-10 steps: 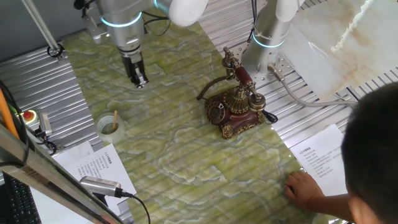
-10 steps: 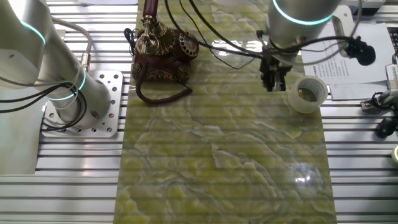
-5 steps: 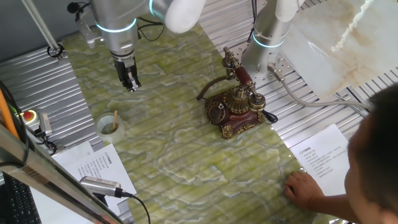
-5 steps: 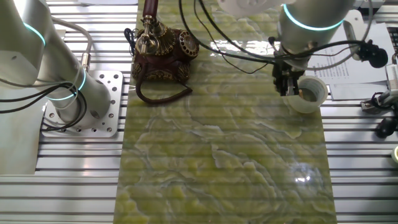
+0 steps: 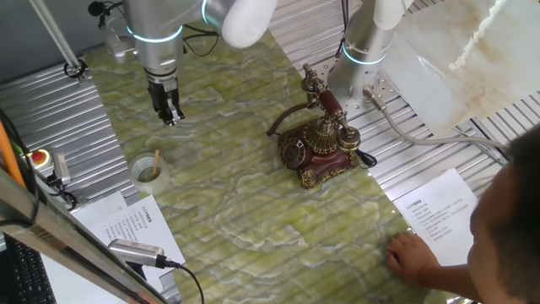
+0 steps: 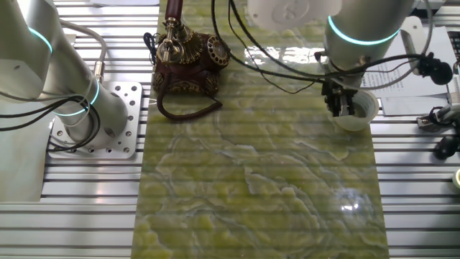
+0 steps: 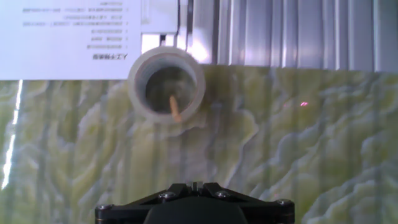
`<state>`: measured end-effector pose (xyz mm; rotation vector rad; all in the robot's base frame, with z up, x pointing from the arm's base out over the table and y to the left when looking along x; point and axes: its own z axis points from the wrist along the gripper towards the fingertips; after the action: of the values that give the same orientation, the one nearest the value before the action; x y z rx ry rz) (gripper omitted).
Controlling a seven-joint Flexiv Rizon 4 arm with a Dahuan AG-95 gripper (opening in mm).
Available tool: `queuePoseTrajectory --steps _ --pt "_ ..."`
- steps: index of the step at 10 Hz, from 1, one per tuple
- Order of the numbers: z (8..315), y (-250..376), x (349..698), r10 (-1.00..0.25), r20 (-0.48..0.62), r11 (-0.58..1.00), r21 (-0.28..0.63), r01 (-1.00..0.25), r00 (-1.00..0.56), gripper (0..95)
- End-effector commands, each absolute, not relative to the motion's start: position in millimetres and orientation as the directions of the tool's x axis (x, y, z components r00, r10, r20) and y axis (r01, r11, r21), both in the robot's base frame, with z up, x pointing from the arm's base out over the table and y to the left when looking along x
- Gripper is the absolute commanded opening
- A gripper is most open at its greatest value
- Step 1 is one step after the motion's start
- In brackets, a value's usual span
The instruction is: Dial a number on an old rotary phone
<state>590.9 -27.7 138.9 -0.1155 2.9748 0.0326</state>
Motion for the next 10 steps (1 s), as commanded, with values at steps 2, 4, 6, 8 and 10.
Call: queuePoseTrajectory --steps 2,4,6,8,10 --pt "133 -28 602 -0.09 -0.201 0.996 0.009 -0.094 -0.975 19.0" --pt "132 -29 611 -0.1 -0.201 0.994 0.014 -0.105 -0.975 19.0" --pt "131 -28 618 -0.09 -0.211 0.995 0.019 -0.096 -0.973 19.0" --pt "126 -26 625 -0.093 -0.222 0.995 0.017 -0.099 -0.971 19.0" --pt "120 -26 628 -0.099 -0.234 0.994 0.015 -0.106 -0.967 19.0"
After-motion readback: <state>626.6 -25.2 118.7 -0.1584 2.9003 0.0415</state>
